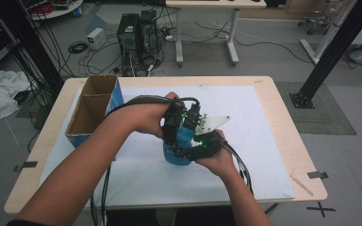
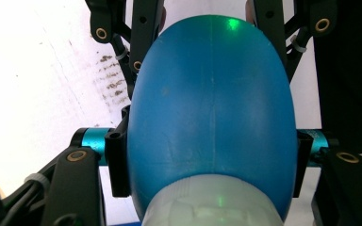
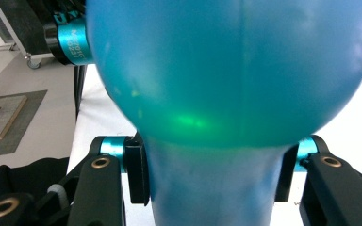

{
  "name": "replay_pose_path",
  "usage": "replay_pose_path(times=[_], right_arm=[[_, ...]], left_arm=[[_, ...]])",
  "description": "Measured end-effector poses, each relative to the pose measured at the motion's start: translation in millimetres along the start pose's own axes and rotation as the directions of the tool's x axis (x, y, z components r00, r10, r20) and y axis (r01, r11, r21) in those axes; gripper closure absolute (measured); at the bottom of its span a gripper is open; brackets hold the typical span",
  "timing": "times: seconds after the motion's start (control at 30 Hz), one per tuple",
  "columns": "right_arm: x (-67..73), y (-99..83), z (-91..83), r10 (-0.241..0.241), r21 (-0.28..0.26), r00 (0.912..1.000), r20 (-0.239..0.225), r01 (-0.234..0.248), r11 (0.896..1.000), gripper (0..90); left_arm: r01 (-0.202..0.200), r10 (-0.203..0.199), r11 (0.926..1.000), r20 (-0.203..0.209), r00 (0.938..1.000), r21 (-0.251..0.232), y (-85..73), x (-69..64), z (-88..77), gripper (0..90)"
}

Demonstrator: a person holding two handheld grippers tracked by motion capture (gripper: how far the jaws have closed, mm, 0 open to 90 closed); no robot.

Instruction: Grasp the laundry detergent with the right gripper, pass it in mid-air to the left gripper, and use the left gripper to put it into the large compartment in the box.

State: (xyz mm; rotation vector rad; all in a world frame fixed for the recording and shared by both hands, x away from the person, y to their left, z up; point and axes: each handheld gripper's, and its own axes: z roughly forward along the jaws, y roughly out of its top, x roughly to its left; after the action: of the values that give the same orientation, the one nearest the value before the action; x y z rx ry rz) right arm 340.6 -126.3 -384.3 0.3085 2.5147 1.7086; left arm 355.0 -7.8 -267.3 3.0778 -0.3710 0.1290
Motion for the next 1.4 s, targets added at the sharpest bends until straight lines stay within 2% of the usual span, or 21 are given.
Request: replay_pose_path(times=[0.27,0.3,0.57,0.77,1.1,1.3,1.4], right_arm=[[-0.1,0.2,-1.1,-0.006,-0.007,0.9999,-0.009,0.006,1.0,45.5],[-0.4,0.4,-2.2,-0.011,-0.013,0.9999,-0.004,0.011,1.0,45.3],[0.2,1.4,-4.3,-0.016,-0.014,0.9998,-0.01,0.016,1.0,44.7],[-1.5,4.0,-8.5,0.0,-0.055,0.9997,-0.024,-0.001,0.998,39.3],[-3.2,3.9,-8.1,0.005,-0.008,1.0,-0.005,-0.005,1.0,30.9],[-6.4,4.0,-13.5,0.033,0.034,0.9994,0.014,-0.033,0.999,23.1],[-8.0,4.3,-15.8,0.044,0.068,0.9989,0.016,-0.045,0.997,22.6]], left_arm=[[0.009,-0.009,0.9999,0.0,1.0,0.009,1.7,-0.9,-1.9,38.6],[0.009,-0.009,0.9999,-0.008,0.9999,-0.005,1.6,-1.2,-3.0,38.6],[0.011,-0.011,0.9999,-0.006,0.9999,-0.005,2.0,-1.6,-5.6,38.7],[0.029,-0.029,0.9996,-0.01,0.9995,-0.001,-0.2,-2.2,-5.0,38.6],[0.046,-0.046,0.9988,-0.01,0.9989,-0.015,-9.9,2.0,-16.4,38.6],[0.063,-0.063,0.998,-0.01,0.998,-0.005,-17.8,3.5,-19.7,38.5],[0.077,-0.077,0.997,-0.015,0.9969,-0.004,-22.5,4.5,-22.8,38.5]])
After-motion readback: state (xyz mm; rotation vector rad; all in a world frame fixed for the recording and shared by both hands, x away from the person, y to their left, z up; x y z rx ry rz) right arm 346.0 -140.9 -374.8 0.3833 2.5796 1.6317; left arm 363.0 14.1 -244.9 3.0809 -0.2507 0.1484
